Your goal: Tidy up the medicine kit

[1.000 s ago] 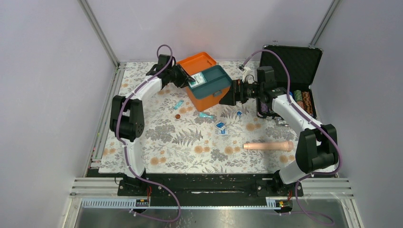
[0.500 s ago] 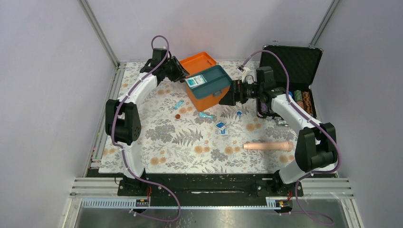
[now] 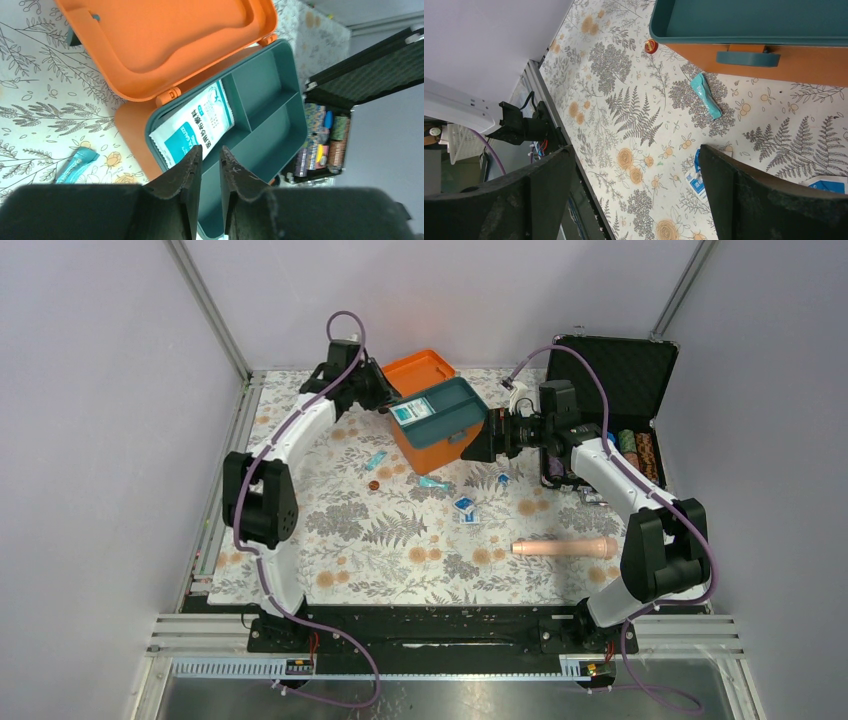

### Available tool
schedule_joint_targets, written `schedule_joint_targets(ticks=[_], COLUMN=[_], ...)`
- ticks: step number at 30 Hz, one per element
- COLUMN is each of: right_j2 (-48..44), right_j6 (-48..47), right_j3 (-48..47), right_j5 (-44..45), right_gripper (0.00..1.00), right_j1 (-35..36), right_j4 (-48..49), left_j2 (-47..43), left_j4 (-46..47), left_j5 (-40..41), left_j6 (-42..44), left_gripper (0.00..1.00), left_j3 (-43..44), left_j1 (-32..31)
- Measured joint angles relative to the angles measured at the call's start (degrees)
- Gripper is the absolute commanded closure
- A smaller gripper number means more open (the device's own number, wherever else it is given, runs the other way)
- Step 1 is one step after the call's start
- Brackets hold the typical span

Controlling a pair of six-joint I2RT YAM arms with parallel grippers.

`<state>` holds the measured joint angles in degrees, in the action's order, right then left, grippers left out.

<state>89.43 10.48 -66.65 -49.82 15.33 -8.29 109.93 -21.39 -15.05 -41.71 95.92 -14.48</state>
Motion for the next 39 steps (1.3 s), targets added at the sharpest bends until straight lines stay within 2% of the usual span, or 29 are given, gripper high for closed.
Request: schedule_joint_targets(ticks=[3, 8, 16, 23, 28, 30, 34, 39], right_j2=[0.00, 0.00, 0.00, -0.02, -0.09, -0.31, -1.57, -3.45], right_j6=[-0.02, -0.20, -0.59, -0.90, -1.27, -1.42, -2.51, -4.72], right_j3=[-0.02, 0.00, 0.00, 0.20, 0.55, 0.90, 2.36, 3.89], right_j5=[0.68, 1.03, 1.33, 1.38, 1.40, 1.46, 3.39, 4.61], right_gripper=[0.00, 0.01, 0.00, 0.00, 0.00, 0.01, 0.00, 0.01], right_j1=[0.00, 0.00, 0.00, 0.00, 0.00, 0.00, 0.00, 0.00], right_j4=[-0.02, -0.02, -0.04, -0.04, -0.09, -0.09, -0.28, -1.84], left_j2=[1.01, 2.93, 6.67, 7.28, 6.67, 4.81, -3.06, -15.54], left_j4=[-1.33, -2.49, -2.80, -1.03, -0.48, 0.11, 2.34, 3.15], left_j5=[3.96, 9.99, 15.45, 13.42, 7.50, 4.70, -0.81, -3.08], left_j6=[1.64, 4.02, 5.88, 7.04, 11.10, 14.05, 21.46, 34.60], left_gripper=[0.75, 0.73, 0.64, 0.47, 0.28, 0.25, 0.25, 0.47], left_j3=[1.40, 3.37, 3.39, 3.45, 5.20, 5.46, 3.93, -2.99], left_j1=[-2.73, -6.73, -7.45, -7.43, -7.13, -6.80, -4.83, 0.79])
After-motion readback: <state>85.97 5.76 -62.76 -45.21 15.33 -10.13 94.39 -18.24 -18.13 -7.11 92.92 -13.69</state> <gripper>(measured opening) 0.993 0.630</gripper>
